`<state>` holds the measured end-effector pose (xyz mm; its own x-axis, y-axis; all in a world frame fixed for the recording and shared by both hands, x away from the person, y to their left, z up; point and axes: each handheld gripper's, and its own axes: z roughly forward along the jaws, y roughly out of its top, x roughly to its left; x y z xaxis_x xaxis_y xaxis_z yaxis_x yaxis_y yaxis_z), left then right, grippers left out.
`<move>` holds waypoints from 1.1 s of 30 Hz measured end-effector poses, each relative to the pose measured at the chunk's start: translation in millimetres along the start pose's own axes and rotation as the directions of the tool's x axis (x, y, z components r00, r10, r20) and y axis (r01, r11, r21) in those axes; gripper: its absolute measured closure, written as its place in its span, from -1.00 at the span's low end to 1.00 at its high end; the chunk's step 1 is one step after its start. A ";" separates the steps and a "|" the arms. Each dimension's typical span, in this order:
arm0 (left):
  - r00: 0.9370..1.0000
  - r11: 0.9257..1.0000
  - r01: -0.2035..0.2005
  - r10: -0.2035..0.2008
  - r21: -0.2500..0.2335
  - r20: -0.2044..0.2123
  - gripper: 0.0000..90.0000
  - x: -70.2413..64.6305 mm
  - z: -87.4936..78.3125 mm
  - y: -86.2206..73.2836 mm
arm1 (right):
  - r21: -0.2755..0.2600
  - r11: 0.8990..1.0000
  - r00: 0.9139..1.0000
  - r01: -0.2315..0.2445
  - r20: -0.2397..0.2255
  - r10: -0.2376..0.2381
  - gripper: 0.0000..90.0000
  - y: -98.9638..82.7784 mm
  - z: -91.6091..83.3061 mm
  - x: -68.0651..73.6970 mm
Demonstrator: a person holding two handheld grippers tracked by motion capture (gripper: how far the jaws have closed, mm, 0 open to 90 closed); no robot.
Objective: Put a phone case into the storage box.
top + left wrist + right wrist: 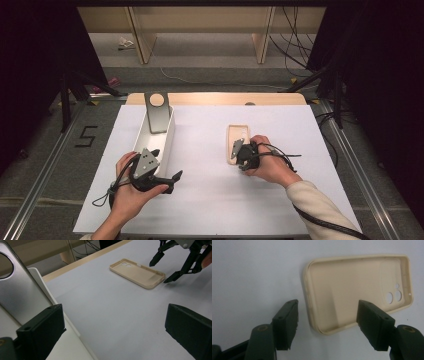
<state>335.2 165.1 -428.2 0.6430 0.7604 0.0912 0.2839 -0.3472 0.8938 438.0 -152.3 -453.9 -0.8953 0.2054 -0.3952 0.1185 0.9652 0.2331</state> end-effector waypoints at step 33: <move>1.000 1.000 -0.005 0.005 0.002 0.009 -0.96 -1.7 0.8 0.1 | 0.104 0.986 0.989 0.130 -0.085 -0.121 0.37 18.7 10.0 -4.5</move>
<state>334.7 163.3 -428.6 0.6509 0.7537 0.0915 0.2823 -0.3521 0.8924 448.5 -133.5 -456.6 -0.9364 0.0720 -0.3433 0.0451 0.9953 0.0859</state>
